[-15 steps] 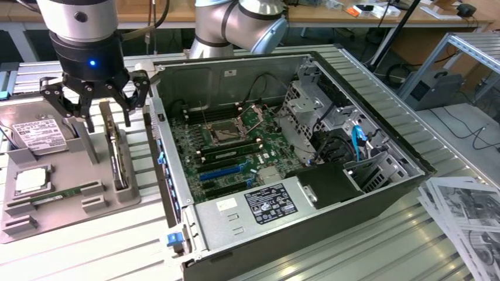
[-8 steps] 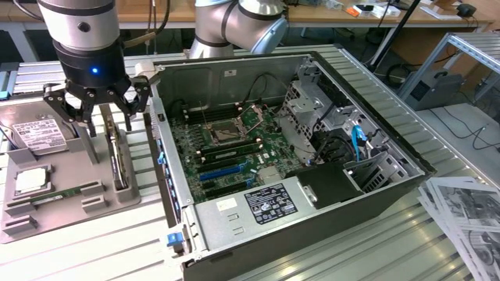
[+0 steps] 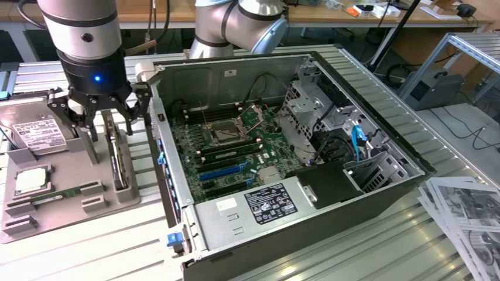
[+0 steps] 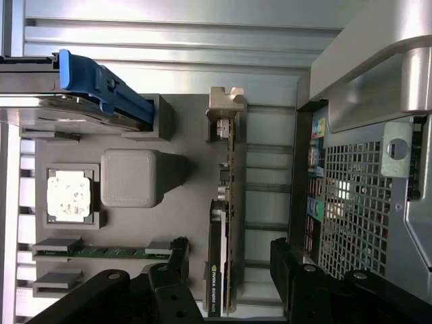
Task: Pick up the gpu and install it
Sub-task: 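Pick up the gpu and move the gpu toward the slot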
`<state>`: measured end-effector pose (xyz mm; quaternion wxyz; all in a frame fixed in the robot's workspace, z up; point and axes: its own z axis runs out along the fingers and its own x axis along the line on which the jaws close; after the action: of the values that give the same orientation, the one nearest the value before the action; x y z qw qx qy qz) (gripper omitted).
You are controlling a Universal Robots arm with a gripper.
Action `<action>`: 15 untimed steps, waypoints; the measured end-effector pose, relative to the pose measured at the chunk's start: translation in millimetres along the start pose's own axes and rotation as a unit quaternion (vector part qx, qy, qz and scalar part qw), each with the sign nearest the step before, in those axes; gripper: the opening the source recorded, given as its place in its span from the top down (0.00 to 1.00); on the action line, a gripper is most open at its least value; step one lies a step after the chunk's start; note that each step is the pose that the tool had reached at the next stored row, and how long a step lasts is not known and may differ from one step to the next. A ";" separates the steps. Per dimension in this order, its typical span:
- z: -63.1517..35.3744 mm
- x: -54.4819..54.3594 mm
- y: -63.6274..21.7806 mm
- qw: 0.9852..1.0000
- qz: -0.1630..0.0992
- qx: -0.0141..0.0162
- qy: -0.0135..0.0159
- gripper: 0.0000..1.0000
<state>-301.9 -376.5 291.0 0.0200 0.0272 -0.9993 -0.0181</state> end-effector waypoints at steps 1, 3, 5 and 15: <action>1.2 0.0 -0.1 1.000 0.000 0.000 0.000 0.40; 3.6 -0.1 -0.1 1.000 0.000 0.000 0.000 0.40; 5.9 -0.2 -0.2 1.000 0.000 0.000 0.000 0.40; 10.9 -0.3 -0.7 1.000 0.000 0.001 0.000 0.40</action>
<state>-302.0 -376.9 280.1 0.0199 0.0271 -0.9993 -0.0172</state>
